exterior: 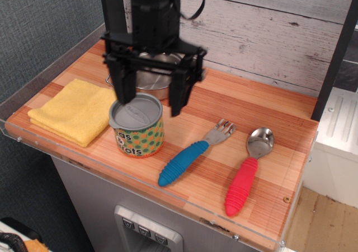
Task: Slide the can back to the wall, behind the silverware.
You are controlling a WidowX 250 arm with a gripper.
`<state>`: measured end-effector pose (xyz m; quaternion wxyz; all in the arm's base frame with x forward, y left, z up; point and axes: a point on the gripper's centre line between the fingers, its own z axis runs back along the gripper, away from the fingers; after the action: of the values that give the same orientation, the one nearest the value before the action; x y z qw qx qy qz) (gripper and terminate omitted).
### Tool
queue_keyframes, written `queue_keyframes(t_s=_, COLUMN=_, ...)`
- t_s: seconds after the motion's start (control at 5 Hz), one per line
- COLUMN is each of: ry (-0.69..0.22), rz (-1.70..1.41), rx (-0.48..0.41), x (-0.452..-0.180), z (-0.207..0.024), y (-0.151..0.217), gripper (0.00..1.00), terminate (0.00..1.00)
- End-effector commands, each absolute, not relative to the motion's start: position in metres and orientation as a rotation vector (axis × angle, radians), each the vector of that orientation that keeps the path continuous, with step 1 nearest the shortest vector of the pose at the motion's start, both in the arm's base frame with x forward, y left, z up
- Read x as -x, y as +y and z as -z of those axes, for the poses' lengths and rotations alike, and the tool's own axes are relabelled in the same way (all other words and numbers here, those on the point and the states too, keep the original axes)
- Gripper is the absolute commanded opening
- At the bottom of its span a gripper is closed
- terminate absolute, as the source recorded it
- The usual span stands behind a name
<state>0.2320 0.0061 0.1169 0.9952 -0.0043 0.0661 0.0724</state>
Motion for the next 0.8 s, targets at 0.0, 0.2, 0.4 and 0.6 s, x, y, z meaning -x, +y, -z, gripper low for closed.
queue_keyframes(t_s=0.0, ry=0.185, rz=0.044, rx=-0.191, x=-0.218, z=-0.099, y=0.044, gripper=1.0, terminate=0.0)
queue_keyframes(t_s=0.2, ry=0.172, rz=0.155, rx=-0.183, x=-0.219, z=-0.084, y=0.061, gripper=1.0, terminate=0.0)
queue_keyframes(t_s=0.4, ry=0.166, rz=0.22, rx=-0.164, x=-0.222, z=-0.071, y=0.074, gripper=1.0, terminate=0.0)
queue_keyframes(t_s=0.6, ry=0.128, rz=0.298, rx=-0.129, x=-0.225, z=-0.063, y=0.08, gripper=1.0, terminate=0.0)
